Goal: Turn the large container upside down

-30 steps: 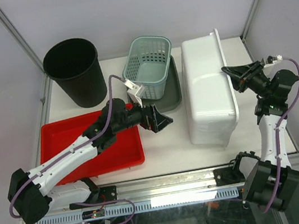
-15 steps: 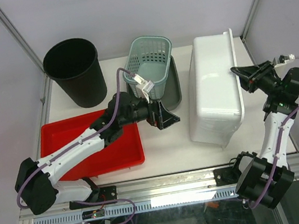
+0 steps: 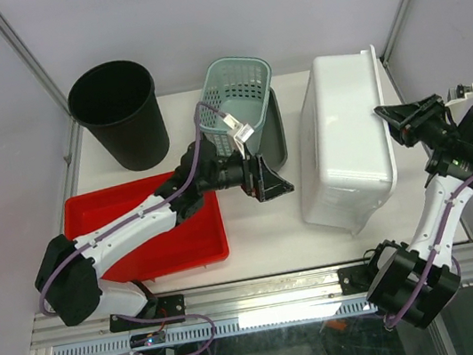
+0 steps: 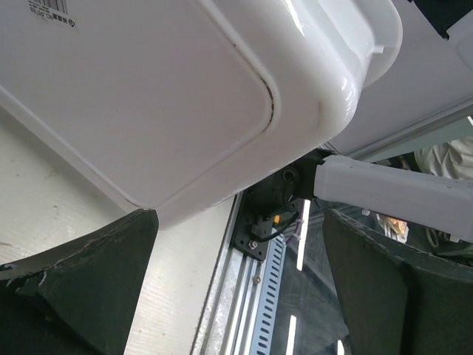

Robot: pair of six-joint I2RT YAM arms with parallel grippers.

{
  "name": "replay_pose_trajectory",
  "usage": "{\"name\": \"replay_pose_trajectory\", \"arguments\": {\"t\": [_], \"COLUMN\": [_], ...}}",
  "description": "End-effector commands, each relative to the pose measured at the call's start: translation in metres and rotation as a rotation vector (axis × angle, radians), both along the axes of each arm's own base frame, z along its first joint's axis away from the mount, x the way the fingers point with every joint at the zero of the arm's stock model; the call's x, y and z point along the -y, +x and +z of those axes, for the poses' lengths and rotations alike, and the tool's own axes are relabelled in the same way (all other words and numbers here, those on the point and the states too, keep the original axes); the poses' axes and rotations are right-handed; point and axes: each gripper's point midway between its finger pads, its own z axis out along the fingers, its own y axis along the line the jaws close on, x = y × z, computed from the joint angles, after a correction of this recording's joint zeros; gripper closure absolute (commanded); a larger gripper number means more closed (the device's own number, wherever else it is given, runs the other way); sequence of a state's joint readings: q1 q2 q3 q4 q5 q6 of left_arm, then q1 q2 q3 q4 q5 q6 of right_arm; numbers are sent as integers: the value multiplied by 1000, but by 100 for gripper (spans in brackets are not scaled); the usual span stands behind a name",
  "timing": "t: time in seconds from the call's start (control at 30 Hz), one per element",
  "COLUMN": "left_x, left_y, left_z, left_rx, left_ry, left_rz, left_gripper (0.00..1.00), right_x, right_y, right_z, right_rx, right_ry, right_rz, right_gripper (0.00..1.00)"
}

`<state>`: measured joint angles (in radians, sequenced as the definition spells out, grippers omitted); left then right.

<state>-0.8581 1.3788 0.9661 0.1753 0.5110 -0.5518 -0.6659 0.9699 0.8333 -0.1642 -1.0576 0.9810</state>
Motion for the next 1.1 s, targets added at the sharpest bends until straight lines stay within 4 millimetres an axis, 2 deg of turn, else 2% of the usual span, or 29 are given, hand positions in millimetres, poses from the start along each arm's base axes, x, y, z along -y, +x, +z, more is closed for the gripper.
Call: {"name": "replay_pose_trajectory", "arguments": {"t": [0.0, 0.17, 0.2, 0.23, 0.5, 0.67, 0.8, 1.07], "left_x": [14, 21, 26, 29, 51, 62, 64, 63], "left_y": [-6, -9, -7, -8, -18, -23, -24, -27], "left_z": [45, 54, 45, 45, 50, 48, 49, 47], "left_rx": [73, 81, 65, 65, 64, 54, 52, 38], "left_ry": [-122, -146, -131, -134, -160, -162, -166, -164], "left_rz": [-70, -97, -105, -112, -183, -217, -224, -232], "left_gripper": [1, 1, 1, 1, 1, 1, 1, 1], "right_x": [17, 29, 32, 36, 69, 79, 81, 87], "right_y": [-14, -19, -20, -21, -34, -41, -43, -47], "right_z": [-100, -107, -109, -111, -127, -133, -132, -116], "right_rx": [-335, -384, -396, -408, -529, -566, -565, -553], "right_ry": [3, -94, -113, -136, -312, -371, -391, -446], "right_rz": [-103, -162, -175, -191, -316, -364, -371, -411], "right_gripper": [63, 57, 54, 54, 51, 50, 49, 34]}}
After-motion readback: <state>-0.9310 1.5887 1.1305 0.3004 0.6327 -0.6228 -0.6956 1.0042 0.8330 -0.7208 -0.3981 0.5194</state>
